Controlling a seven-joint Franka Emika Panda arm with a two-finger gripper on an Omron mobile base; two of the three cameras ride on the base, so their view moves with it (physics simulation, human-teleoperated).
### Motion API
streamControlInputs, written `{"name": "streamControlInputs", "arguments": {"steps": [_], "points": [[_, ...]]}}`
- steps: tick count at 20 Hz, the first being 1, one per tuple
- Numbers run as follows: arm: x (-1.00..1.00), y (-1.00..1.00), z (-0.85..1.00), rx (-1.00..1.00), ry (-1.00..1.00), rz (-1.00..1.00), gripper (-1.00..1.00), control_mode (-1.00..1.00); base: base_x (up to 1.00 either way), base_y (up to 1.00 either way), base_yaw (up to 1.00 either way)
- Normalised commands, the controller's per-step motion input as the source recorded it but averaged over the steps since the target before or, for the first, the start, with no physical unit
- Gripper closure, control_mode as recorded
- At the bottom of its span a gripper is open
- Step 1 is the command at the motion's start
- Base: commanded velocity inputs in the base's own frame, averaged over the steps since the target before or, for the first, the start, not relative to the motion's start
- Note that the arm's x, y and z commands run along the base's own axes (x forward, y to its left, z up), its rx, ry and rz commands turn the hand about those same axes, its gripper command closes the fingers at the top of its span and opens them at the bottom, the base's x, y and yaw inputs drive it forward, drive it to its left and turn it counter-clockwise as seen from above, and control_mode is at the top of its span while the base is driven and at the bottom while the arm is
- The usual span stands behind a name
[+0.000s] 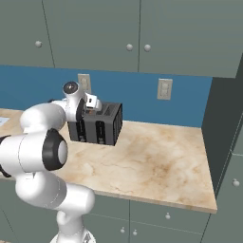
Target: Start the toaster. Once the lever pops up, take the bread to the plate on the dining counter.
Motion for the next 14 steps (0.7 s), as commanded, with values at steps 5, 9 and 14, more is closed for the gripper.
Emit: {"name": "streamControlInputs", "arguments": {"steps": [5, 9, 14], "points": [[0.09, 0.00, 0.00, 0.00, 0.00, 0.00, -1.00, -1.00, 0.00, 0.00, 0.00], [0.11, 0.00, 0.00, 0.00, 0.00, 0.00, -1.00, -1.00, 0.00, 0.00, 0.00], [0.10, 0.06, 0.00, 0.00, 0.00, 0.00, -1.00, -1.00, 0.00, 0.00, 0.00]]}}
